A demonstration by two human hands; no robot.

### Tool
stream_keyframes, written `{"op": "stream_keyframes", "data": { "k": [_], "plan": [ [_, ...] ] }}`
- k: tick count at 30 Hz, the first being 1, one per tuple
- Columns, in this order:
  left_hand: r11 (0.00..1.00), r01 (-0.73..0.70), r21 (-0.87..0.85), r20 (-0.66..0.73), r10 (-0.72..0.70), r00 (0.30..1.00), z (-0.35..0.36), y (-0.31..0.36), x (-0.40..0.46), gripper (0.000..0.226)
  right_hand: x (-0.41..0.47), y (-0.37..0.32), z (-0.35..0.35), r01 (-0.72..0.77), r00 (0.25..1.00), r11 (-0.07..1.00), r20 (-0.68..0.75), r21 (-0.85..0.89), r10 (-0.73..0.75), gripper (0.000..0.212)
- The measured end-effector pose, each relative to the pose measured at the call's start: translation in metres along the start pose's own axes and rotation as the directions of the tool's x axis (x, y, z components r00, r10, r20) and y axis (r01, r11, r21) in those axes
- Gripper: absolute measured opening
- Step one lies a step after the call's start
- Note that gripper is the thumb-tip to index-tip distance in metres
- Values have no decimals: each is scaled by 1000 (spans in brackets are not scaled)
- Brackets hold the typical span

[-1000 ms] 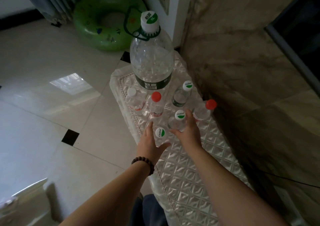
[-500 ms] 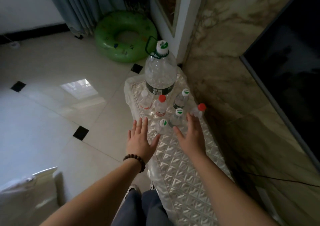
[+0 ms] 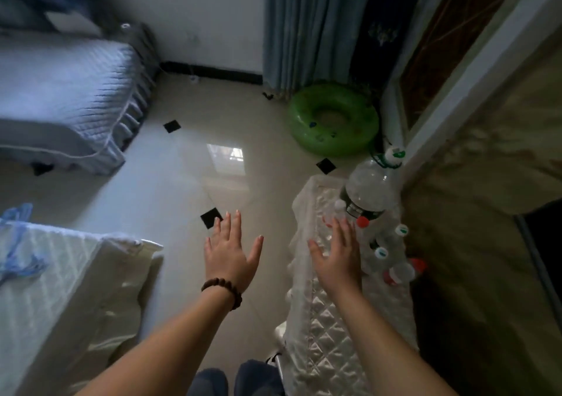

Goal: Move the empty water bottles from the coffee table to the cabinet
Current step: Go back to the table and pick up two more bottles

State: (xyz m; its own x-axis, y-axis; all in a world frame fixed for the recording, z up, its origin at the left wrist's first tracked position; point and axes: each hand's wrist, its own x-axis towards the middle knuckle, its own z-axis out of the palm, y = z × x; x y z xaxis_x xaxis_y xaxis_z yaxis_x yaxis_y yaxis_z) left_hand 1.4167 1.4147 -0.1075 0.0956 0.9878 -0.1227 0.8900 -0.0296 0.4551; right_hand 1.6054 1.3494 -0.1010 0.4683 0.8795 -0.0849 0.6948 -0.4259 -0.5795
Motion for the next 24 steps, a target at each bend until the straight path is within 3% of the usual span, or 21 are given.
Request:
{"op": "stream_keyframes", "data": {
  "k": [7,17,24],
  "plan": [
    [954,285,-94,-164,-297,941,-69,-104,-30,71,-7,-102,53,253,952,967,182,-18,-246,71],
    [790,556,-257,-313,-613,726,-151,-275,-153,71,-123,-250,148,503,798,863,355,51,-487,64],
    [680,647,-345,-373,-732,570,-208,-387,-260,70,-249,-340,217,629,656,765,435,136,-617,63]
  ]
}}
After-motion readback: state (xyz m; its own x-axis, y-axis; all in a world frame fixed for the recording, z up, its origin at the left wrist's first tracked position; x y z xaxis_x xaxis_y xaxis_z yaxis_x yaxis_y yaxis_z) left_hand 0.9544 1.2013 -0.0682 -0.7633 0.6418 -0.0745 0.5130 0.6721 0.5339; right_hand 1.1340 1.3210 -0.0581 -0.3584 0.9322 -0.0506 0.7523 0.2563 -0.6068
